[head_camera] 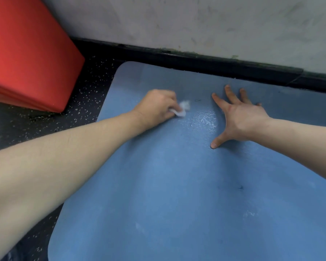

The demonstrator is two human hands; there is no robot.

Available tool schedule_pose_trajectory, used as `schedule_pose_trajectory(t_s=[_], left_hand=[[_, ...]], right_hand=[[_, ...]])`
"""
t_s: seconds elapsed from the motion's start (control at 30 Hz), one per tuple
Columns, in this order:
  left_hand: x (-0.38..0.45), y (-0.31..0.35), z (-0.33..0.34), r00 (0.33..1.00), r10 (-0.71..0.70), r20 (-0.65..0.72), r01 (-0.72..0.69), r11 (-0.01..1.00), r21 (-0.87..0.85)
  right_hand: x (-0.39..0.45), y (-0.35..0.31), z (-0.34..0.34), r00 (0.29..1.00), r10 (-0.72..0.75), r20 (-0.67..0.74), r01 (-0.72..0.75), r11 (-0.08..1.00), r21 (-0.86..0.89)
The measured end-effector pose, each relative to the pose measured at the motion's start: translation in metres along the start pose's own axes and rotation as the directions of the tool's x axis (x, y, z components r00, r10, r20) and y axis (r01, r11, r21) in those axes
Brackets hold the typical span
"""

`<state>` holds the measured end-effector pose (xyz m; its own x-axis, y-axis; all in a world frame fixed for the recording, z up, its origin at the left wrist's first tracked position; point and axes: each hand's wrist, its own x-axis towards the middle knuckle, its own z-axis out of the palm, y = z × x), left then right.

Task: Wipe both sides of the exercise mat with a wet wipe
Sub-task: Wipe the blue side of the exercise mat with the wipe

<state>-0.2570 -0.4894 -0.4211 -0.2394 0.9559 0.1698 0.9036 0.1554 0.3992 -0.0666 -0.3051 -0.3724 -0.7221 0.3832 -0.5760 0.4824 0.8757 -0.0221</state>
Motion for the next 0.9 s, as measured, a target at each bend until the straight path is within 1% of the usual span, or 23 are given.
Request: schedule_pose_trajectory(t_s=[0.03,0.07,0.1,0.13,0.2,0.23,0.27,0.3,0.33,0.37,0.4,0.43,0.47,0.5,0.53,0.63,0.67,0.7,0.77,0.8,0.83,0.87,0.9], left_hand=[[0.002,-0.007,-0.002,0.989,-0.114,-0.091,0.115,0.993,0.002],[-0.001,-0.005,0.000,0.973,-0.190,-0.134,0.189,0.982,-0.024],[-0.006,0.004,0.007,0.979,-0.169,-0.118,0.164,0.985,-0.051],[-0.014,0.016,0.014,0.997,-0.066,-0.051,0.061,0.994,-0.088],[-0.028,0.031,0.016,0.986,0.136,0.096,-0.124,0.985,-0.120],[-0.027,0.028,0.011,0.982,0.145,0.119,-0.133,0.986,-0.102],[-0.022,0.021,0.006,0.993,0.080,0.085,-0.075,0.995,-0.060],[-0.019,0.015,0.004,0.999,-0.038,0.002,0.039,0.999,-0.027],[-0.019,0.014,0.004,0.985,-0.162,-0.064,0.160,0.987,-0.030],[-0.022,0.020,0.008,0.972,-0.222,-0.079,0.218,0.974,-0.053],[-0.027,0.031,0.015,0.984,-0.170,-0.054,0.166,0.984,-0.068],[-0.032,0.043,0.021,0.998,-0.056,0.013,0.056,0.995,-0.088],[-0.039,0.051,0.023,0.994,0.057,0.091,-0.048,0.993,-0.107],[-0.041,0.051,0.019,0.983,0.113,0.145,-0.099,0.990,-0.101],[-0.037,0.046,0.012,0.984,0.090,0.156,-0.080,0.994,-0.072],[-0.036,0.033,0.003,0.990,-0.144,-0.003,0.144,0.989,-0.037],[-0.043,0.041,0.007,0.990,-0.138,-0.006,0.137,0.989,-0.060],[-0.053,0.054,0.013,0.997,-0.056,0.054,0.061,0.993,-0.099],[-0.074,0.072,0.021,0.967,0.159,0.200,-0.124,0.976,-0.179],[-0.078,0.071,0.017,0.952,0.191,0.241,-0.149,0.972,-0.180],[-0.076,0.065,0.012,0.964,0.144,0.223,-0.112,0.982,-0.149],[-0.072,0.056,0.009,0.990,0.043,0.138,-0.027,0.993,-0.113],[-0.071,0.050,0.006,0.996,-0.086,0.031,0.088,0.992,-0.089]], right_hand=[[0.000,0.000,0.000,1.000,-0.001,0.001,0.001,1.000,-0.001],[0.001,0.001,0.000,1.000,0.000,0.000,0.000,1.000,0.000],[0.001,0.001,0.001,1.000,0.002,0.000,-0.002,1.000,0.002],[0.001,0.000,0.002,1.000,0.004,0.000,-0.004,1.000,0.006],[0.001,0.000,0.001,1.000,0.008,-0.002,-0.008,1.000,0.012],[0.001,0.000,0.000,1.000,0.009,0.003,-0.009,1.000,0.020],[-0.001,-0.001,-0.003,1.000,0.008,0.013,-0.008,0.999,0.035],[-0.005,-0.001,-0.003,1.000,0.005,0.019,-0.006,0.998,0.055],[-0.010,-0.003,-0.003,1.000,0.001,0.016,-0.002,0.997,0.075],[-0.018,-0.007,0.000,1.000,-0.009,0.011,0.008,0.996,0.093],[-0.028,-0.013,0.004,1.000,-0.026,0.012,0.025,0.995,0.096],[-0.040,-0.021,0.012,0.999,-0.049,0.021,0.047,0.996,0.076],[-0.053,-0.028,0.023,0.997,-0.071,0.033,0.070,0.997,0.043],[-0.066,-0.036,0.036,0.995,-0.084,0.045,0.084,0.996,0.013],[-0.076,-0.042,0.048,0.995,-0.087,0.056,0.088,0.996,-0.015],[-0.085,-0.049,0.067,0.996,-0.074,0.048,0.079,0.991,-0.112],[-0.085,-0.049,0.069,0.997,-0.069,0.043,0.074,0.990,-0.123],[-0.084,-0.050,0.069,0.997,-0.066,0.045,0.072,0.990,-0.122],[-0.082,-0.050,0.071,0.997,-0.067,0.045,0.072,0.991,-0.116],[-0.082,-0.050,0.071,0.997,-0.066,0.045,0.071,0.991,-0.110],[-0.082,-0.050,0.071,0.997,-0.063,0.048,0.067,0.992,-0.102],[-0.082,-0.050,0.071,0.997,-0.060,0.050,0.064,0.993,-0.095],[-0.082,-0.050,0.071,0.997,-0.058,0.054,0.063,0.994,-0.090]])
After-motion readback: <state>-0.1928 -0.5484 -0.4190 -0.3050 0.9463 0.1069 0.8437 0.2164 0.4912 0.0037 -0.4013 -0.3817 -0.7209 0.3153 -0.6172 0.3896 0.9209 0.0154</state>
